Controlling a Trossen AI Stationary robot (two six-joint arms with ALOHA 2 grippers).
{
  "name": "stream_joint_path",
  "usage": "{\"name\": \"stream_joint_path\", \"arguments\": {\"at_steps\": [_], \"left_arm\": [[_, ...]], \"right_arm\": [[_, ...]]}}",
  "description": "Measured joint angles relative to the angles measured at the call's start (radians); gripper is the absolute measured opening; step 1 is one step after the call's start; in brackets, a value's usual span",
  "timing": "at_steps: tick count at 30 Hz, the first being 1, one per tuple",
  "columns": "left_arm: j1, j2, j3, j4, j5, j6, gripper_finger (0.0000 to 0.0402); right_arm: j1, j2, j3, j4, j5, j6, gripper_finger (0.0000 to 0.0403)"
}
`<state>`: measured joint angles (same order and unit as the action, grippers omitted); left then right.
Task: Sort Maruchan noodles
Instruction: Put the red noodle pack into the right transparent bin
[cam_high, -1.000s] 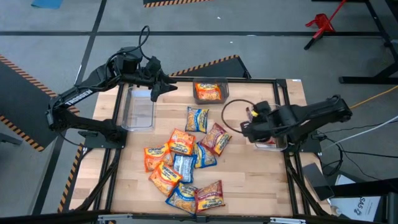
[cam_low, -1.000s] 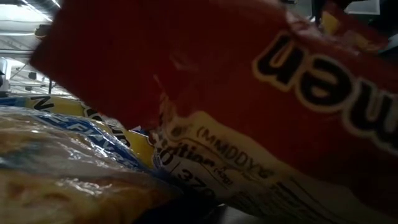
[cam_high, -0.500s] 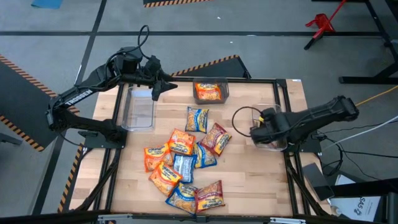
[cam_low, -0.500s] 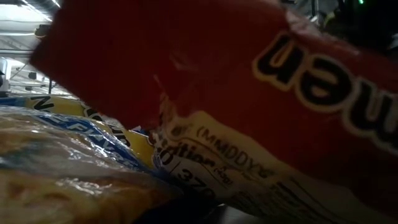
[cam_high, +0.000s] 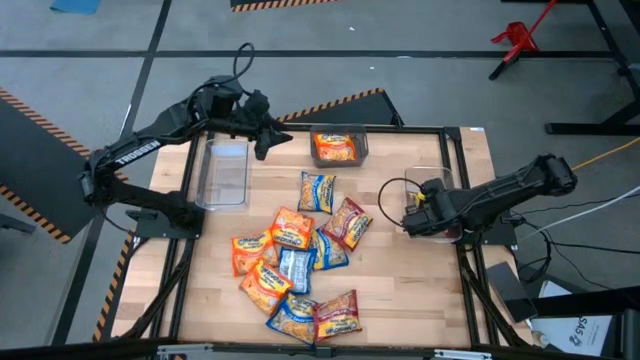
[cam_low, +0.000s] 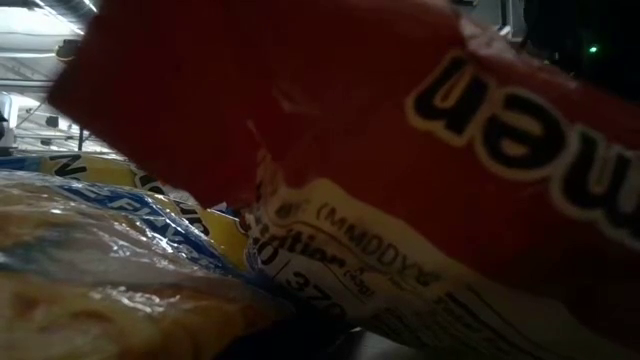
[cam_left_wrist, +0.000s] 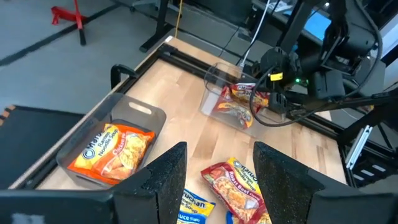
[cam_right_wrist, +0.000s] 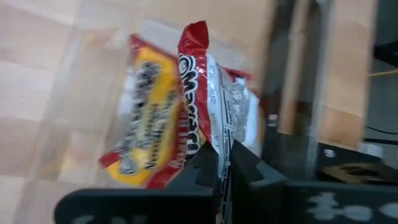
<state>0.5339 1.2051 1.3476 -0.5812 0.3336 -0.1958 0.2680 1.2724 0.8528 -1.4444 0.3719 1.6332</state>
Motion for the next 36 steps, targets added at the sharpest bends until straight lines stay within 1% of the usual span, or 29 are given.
{"name": "stream_joint_path", "arguments": {"at_steps": [4,6,8,12,15,17,19,21,23,26,28,31,36], "left_arm": [[0.000,0.016,0.000,-0.002,0.000,-0.004,0.0179],[0.001,0.015,0.000,-0.003,0.000,-0.004,0.0179],[0.001,0.014,0.000,-0.001,0.000,-0.004,0.0179],[0.001,0.011,0.000,-0.002,0.001,-0.004,0.0179],[0.014,0.010,0.000,-0.005,0.031,-0.004,0.0179],[0.024,0.010,0.000,-0.007,0.061,-0.005,0.0179],[0.033,0.010,0.000,-0.009,0.091,-0.006,0.0179],[0.040,0.010,0.000,-0.009,0.114,-0.006,0.0179],[0.046,0.006,0.000,-0.010,0.132,-0.007,0.0179],[0.050,0.004,0.000,-0.011,0.133,-0.006,0.0179],[0.050,0.002,0.000,-0.014,0.134,-0.006,0.0179],[0.050,-0.004,0.000,-0.020,0.137,-0.005,0.0179],[0.050,-0.009,0.000,-0.039,0.132,-0.004,0.0179]], "right_arm": [[0.000,0.000,-0.015,0.110,-0.017,-0.119,0.0006],[0.000,0.000,-0.016,0.157,-0.016,-0.153,0.0022],[0.000,0.000,-0.016,0.174,-0.017,-0.170,0.0052],[0.000,0.000,-0.007,0.194,-0.021,-0.174,0.0134],[0.000,0.000,0.035,0.209,0.016,-0.209,0.0195],[0.000,0.000,0.073,0.256,0.056,-0.256,0.0228],[0.000,0.000,0.108,0.368,0.089,-0.357,0.0256],[0.000,0.009,0.126,0.537,0.089,-0.520,0.0275],[0.000,0.037,0.130,0.707,0.063,-0.707,0.0284],[0.001,0.104,0.130,0.847,0.016,-0.970,0.0286],[0.002,0.155,0.130,0.862,-0.014,-1.110,0.0283],[0.001,0.233,0.130,0.864,-0.045,-1.259,0.0281],[0.001,0.326,0.129,0.890,-0.051,-1.408,0.0299]]}}
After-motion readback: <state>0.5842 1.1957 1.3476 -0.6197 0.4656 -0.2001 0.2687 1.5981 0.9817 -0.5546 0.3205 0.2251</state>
